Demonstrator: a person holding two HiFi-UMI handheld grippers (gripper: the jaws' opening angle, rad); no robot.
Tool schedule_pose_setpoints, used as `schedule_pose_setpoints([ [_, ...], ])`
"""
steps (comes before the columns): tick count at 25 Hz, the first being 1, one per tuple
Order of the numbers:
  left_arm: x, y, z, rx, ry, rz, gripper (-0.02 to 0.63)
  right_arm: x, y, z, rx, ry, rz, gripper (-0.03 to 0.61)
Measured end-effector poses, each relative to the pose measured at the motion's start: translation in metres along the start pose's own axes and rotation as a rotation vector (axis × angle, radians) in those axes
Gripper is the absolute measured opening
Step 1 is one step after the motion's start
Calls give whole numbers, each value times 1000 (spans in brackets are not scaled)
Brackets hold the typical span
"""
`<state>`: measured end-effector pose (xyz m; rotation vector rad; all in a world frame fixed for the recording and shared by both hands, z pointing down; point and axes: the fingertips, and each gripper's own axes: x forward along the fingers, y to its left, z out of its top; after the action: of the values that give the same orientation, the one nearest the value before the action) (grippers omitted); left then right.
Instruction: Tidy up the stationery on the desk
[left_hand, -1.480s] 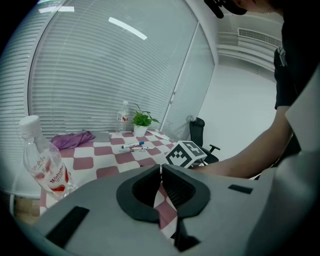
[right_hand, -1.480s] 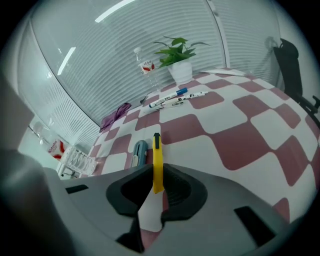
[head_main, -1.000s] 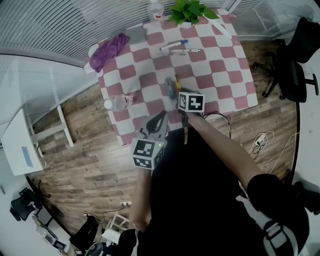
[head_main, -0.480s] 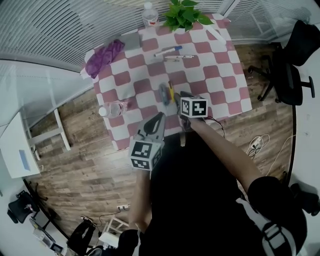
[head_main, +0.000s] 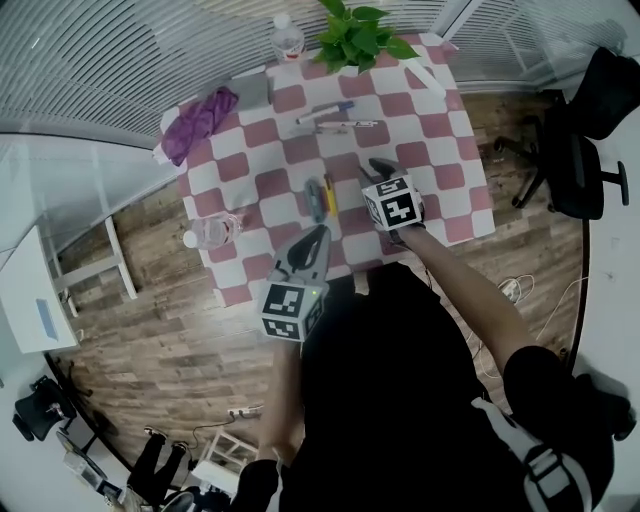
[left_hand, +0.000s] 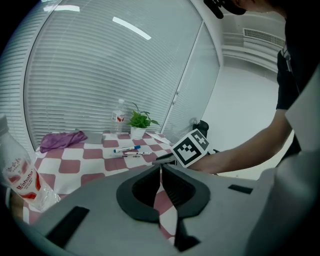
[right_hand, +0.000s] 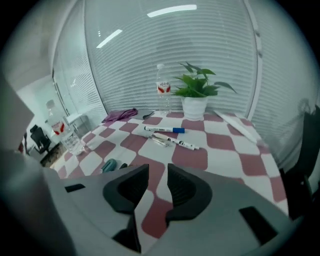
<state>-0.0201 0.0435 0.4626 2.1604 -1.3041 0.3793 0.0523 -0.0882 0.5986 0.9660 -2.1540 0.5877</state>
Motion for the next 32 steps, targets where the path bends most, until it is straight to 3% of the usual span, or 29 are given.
schedule_pose_setpoints([
  [6,15,-4,4,-27,20,29,35,15,-36,34,-326,-7,-32,133],
  [12,31,-2,8,-61,42,67,35,40,-57,44,-471,16,12,133],
  [32,69,-6,20,-127,53,157,35,83,-69,42,-555,87,257,105],
])
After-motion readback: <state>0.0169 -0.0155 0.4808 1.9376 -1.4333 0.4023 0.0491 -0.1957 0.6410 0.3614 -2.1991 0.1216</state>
